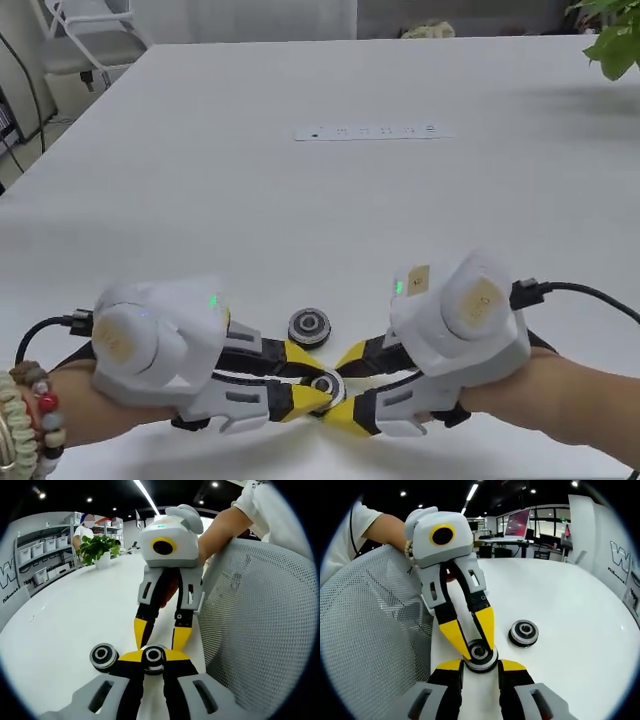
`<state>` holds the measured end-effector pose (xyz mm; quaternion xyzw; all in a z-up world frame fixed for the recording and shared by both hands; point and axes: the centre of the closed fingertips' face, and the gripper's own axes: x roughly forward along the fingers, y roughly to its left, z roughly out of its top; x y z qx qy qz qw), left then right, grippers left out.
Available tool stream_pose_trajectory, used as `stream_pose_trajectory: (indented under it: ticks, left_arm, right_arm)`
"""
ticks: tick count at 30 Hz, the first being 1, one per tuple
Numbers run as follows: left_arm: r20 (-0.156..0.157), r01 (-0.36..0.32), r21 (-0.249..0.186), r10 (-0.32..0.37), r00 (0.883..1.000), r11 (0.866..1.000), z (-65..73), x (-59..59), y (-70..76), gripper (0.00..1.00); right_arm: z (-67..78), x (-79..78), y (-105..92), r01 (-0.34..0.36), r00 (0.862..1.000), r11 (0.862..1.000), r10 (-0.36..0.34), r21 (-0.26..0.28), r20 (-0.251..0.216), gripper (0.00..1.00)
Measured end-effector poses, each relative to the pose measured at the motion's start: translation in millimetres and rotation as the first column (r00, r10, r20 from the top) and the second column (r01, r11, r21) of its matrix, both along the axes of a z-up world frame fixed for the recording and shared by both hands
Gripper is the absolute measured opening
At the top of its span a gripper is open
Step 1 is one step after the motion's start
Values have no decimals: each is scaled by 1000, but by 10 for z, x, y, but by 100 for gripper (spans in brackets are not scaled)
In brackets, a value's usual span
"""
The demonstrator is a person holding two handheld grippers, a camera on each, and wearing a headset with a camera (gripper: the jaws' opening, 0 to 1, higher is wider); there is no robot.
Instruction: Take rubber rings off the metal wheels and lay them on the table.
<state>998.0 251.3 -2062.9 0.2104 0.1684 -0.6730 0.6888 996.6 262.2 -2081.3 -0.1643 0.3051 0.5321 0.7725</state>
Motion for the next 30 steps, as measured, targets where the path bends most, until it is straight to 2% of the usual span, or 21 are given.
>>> stream_pose_trajectory:
  ticks: [2, 10, 19, 22, 26, 30]
  left_arm:
    - [3, 6, -4, -6, 1000, 1000, 2, 11, -25, 8]
    - [1, 1, -30, -1, 1000, 1000, 8, 11, -33, 8]
    - [0, -2, -43, 2, 1000, 999, 12, 15, -32, 8]
    - [1, -2, -43, 2, 1000, 999, 12, 17, -31, 8]
    - [2, -1, -44, 1, 1000, 999, 11, 16, -30, 8]
    - [6, 3, -45, -2, 1000, 999, 9, 16, -31, 8]
  right_arm:
    - [-11, -11, -33, -1, 1000, 1000, 1, 1, -9, 24]
    - [0, -22, -38, -32, 999, 999, 32, -17, 14, 22]
    - [-4, -39, -97, -27, 1000, 999, 27, -17, -13, 18]
    - [2, -50, -83, -13, 999, 1000, 13, -3, -40, 21]
    - [-15, -39, -31, -25, 1000, 999, 25, -22, 9, 26]
    - [-40, -50, 1, -38, 999, 999, 38, -37, 19, 28]
